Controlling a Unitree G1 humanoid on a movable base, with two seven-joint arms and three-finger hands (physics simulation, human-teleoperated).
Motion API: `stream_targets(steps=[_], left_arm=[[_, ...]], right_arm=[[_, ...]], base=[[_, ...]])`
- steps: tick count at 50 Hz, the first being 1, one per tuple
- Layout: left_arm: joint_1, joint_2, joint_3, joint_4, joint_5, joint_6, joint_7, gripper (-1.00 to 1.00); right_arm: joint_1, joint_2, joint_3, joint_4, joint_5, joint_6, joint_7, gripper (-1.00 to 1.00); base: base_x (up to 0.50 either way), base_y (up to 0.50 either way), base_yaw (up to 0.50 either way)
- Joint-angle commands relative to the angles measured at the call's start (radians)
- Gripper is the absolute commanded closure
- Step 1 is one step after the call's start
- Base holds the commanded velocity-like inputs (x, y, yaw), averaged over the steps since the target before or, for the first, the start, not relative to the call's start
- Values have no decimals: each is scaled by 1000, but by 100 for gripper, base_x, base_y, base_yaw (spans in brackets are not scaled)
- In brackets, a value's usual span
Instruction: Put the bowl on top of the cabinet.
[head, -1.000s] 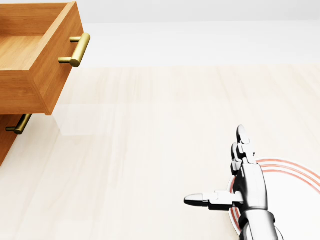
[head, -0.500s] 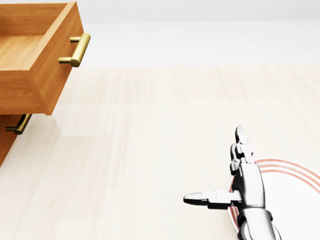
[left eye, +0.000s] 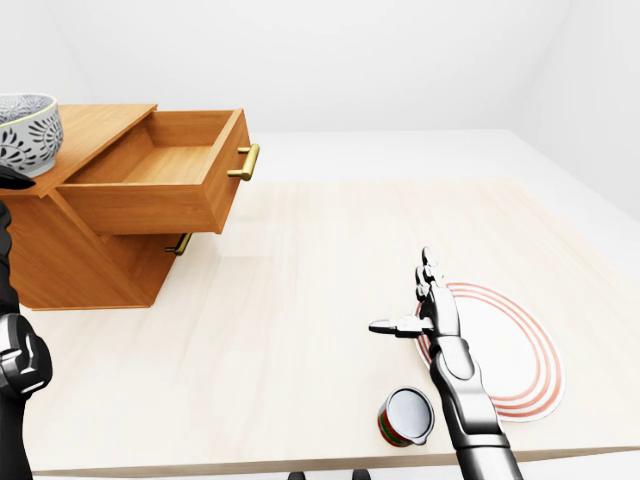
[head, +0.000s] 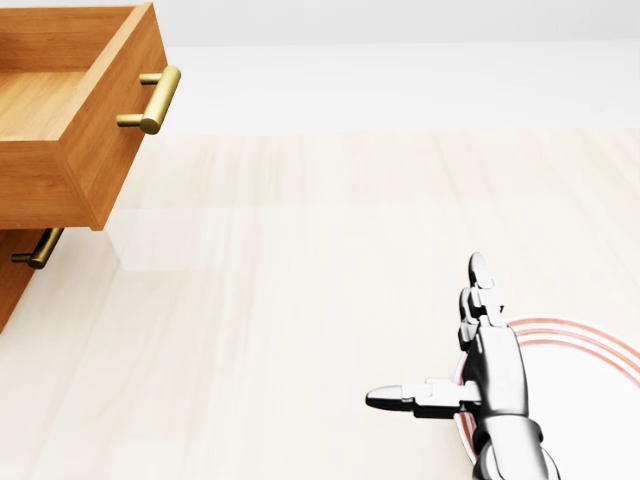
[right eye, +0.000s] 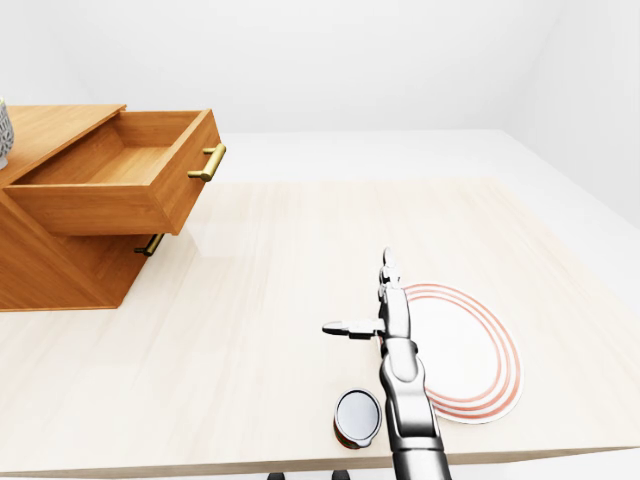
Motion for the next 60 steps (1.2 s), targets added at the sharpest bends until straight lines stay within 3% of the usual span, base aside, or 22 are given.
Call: stream_targets(steps=[1,16,22,26,30,36,38,50,60], left_arm=[[94,-277,-32,22,13,0,0,-100],[46,-282,-45,-25,-10,0,0,-100],[68,-304,-42,-142,-58,0,0,-100],[188,-340,5,-434,-156,0,0,-100],[407,-419,65,-938,-249,0,0,-100],[550,-491,105,-1297,-300,0,0,-100],[608,-518,121,-1471,-338,0,-62,-100],[759,-590,159,-1882,-426,0,-208,-100],[824,-632,166,-1993,-456,0,-237,-100]], right_arm=[[2,1,2,-3,-1,0,1,-100],[-2,2,5,7,-5,-4,0,-100],[-1,3,8,3,-7,-2,0,-100],[0,4,9,2,-7,-2,1,-100],[5,4,10,-9,-8,2,1,-100],[10,4,7,-22,-5,7,4,-100],[12,4,7,-23,-5,5,5,-100],[15,4,8,-30,-7,7,6,-100],[17,7,16,-30,-17,5,6,-100]], base=[[0,0,0],[0,0,0],[0,0,0],[0,0,0],[0,0,0],[0,0,0],[0,0,0],[0,0,0],[0,0,0]])
